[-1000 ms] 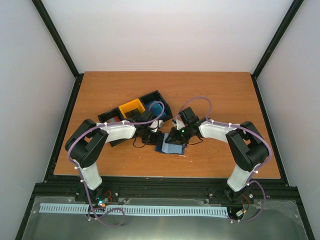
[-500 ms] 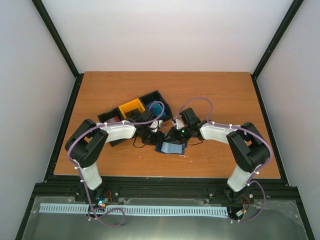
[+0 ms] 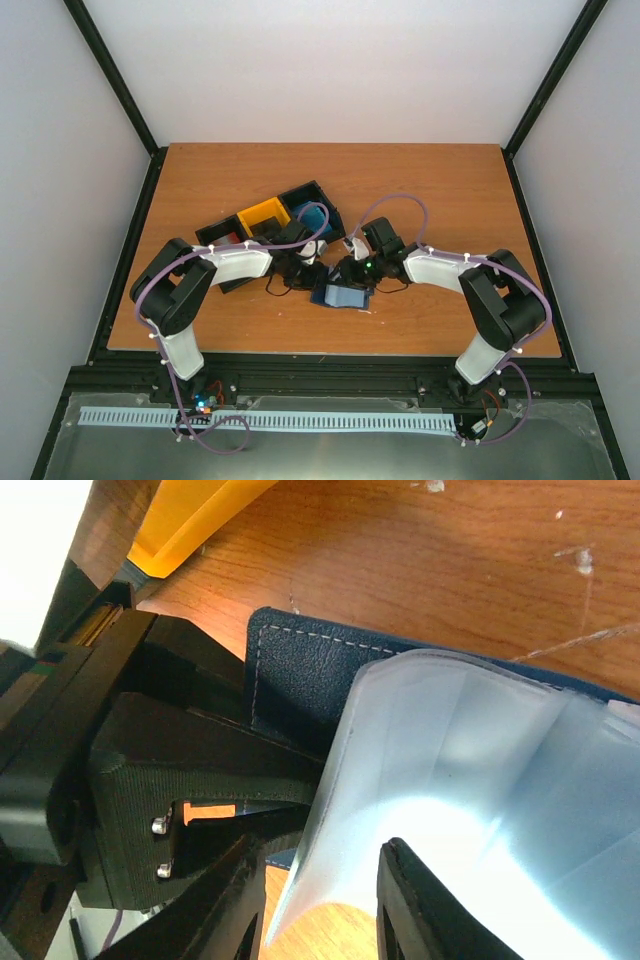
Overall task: Put the credit cards into the card holder
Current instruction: Open the card holder at the center of the board.
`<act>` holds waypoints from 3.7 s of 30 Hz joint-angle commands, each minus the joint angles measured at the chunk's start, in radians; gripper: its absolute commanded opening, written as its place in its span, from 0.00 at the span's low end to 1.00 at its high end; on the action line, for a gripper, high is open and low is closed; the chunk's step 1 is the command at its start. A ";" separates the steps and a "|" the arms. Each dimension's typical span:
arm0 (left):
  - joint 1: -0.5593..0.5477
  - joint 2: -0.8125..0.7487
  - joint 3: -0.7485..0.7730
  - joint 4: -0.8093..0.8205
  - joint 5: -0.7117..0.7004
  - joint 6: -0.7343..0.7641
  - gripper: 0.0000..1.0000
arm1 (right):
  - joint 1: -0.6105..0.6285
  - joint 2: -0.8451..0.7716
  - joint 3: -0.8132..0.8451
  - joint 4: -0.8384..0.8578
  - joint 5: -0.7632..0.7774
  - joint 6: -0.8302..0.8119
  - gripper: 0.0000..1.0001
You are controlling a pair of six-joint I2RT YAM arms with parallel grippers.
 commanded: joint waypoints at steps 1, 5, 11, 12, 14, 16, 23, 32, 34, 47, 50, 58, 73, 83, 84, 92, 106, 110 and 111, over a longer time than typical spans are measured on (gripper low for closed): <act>-0.008 -0.011 -0.001 -0.001 -0.003 -0.003 0.13 | 0.006 -0.018 -0.004 0.022 -0.005 -0.026 0.33; -0.008 -0.016 -0.002 -0.010 -0.010 -0.006 0.13 | 0.007 -0.017 -0.004 0.011 0.014 -0.027 0.33; -0.008 -0.088 0.004 -0.073 -0.048 0.000 0.27 | 0.007 0.009 0.060 -0.184 0.231 -0.016 0.24; -0.008 -0.108 0.003 -0.081 -0.054 0.002 0.29 | 0.007 0.010 0.064 -0.194 0.239 -0.016 0.24; -0.008 -0.146 -0.001 -0.091 -0.065 0.000 0.32 | 0.007 -0.012 0.059 -0.180 0.224 -0.010 0.26; -0.008 -0.185 -0.009 -0.090 -0.080 -0.012 0.34 | 0.007 -0.046 0.057 -0.169 0.219 0.000 0.28; -0.008 -0.244 -0.039 -0.001 -0.004 -0.018 0.38 | 0.007 -0.072 0.085 -0.205 0.236 -0.002 0.29; -0.008 -0.225 -0.041 0.066 0.053 -0.016 0.29 | 0.007 -0.058 0.065 -0.177 0.186 0.001 0.24; -0.007 -0.217 -0.044 0.071 0.058 -0.016 0.27 | 0.007 -0.046 0.062 -0.164 0.155 0.001 0.24; -0.008 -0.202 -0.067 0.021 -0.045 -0.050 0.12 | 0.027 0.019 0.061 -0.054 0.032 0.028 0.36; -0.007 -0.197 -0.073 0.023 -0.044 -0.052 0.11 | 0.033 0.036 0.069 -0.053 0.035 0.027 0.35; -0.007 -0.178 -0.074 0.026 -0.036 -0.052 0.11 | 0.036 0.058 0.083 -0.094 0.072 0.026 0.28; -0.006 -0.162 -0.074 0.019 -0.038 -0.050 0.10 | 0.038 0.078 0.121 -0.177 0.138 0.027 0.14; -0.007 -0.155 -0.072 0.020 -0.032 -0.049 0.11 | 0.039 0.092 0.117 -0.154 0.111 0.023 0.12; -0.006 -0.155 -0.072 0.021 -0.032 -0.049 0.11 | 0.039 0.092 0.113 -0.144 0.101 0.026 0.11; -0.007 -0.182 -0.083 0.082 0.025 -0.030 0.16 | 0.039 0.065 0.078 -0.094 0.087 0.051 0.03; -0.008 -0.125 -0.185 0.286 0.206 0.046 0.08 | 0.037 0.050 0.041 -0.040 0.049 0.099 0.03; -0.007 -0.105 -0.205 0.301 0.191 0.062 0.07 | 0.036 0.045 0.038 -0.029 0.034 0.109 0.03; -0.008 -0.097 -0.208 0.305 0.185 0.063 0.07 | 0.035 0.044 0.038 -0.030 0.031 0.111 0.03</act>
